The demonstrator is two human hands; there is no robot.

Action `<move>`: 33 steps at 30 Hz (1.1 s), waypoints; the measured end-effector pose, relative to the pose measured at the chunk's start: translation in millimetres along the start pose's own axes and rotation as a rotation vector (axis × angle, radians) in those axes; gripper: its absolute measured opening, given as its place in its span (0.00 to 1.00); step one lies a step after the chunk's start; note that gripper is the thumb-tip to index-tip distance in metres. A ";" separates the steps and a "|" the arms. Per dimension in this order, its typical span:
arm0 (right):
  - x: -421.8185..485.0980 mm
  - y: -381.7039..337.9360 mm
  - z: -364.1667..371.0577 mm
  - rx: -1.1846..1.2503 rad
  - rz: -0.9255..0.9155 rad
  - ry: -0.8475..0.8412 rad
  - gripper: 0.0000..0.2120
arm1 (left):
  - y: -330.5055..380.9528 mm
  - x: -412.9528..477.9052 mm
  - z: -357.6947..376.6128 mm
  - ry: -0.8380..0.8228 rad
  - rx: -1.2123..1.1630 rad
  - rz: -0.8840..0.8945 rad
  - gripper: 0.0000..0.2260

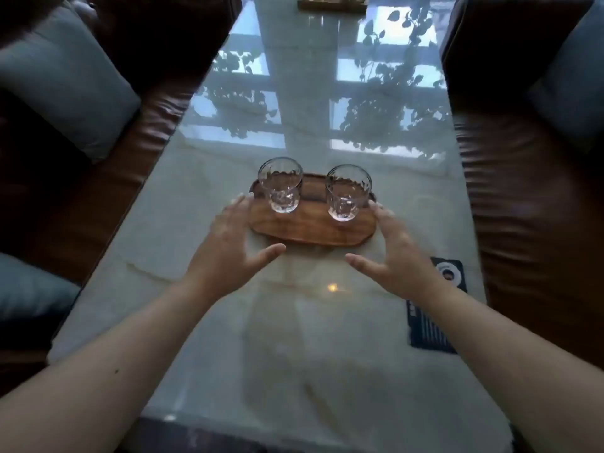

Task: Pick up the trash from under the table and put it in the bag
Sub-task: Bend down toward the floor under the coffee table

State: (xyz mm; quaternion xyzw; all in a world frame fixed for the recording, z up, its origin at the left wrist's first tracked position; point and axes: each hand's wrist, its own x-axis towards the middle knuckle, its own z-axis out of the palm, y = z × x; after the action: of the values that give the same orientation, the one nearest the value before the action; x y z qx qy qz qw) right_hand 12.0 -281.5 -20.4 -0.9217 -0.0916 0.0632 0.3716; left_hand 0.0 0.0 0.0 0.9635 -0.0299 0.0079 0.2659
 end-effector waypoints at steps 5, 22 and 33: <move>-30.8 -25.9 -2.2 -0.339 -0.228 -0.152 0.44 | 19.6 -65.8 -26.1 -0.031 0.233 0.098 0.38; -222.8 -116.7 66.0 -0.444 -0.177 -0.191 0.41 | -23.5 -269.1 -75.9 -0.084 0.308 0.223 0.33; -375.0 -100.6 105.1 -0.357 0.053 -0.146 0.41 | -25.9 -362.6 -51.6 -0.185 0.337 0.427 0.32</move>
State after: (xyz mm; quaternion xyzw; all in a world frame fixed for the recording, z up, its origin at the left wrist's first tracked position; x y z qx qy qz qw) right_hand -385.4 -220.5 -7.5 -0.9680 -0.1038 0.1224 0.1927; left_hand -360.3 68.0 19.8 0.9626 -0.2548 -0.0195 0.0905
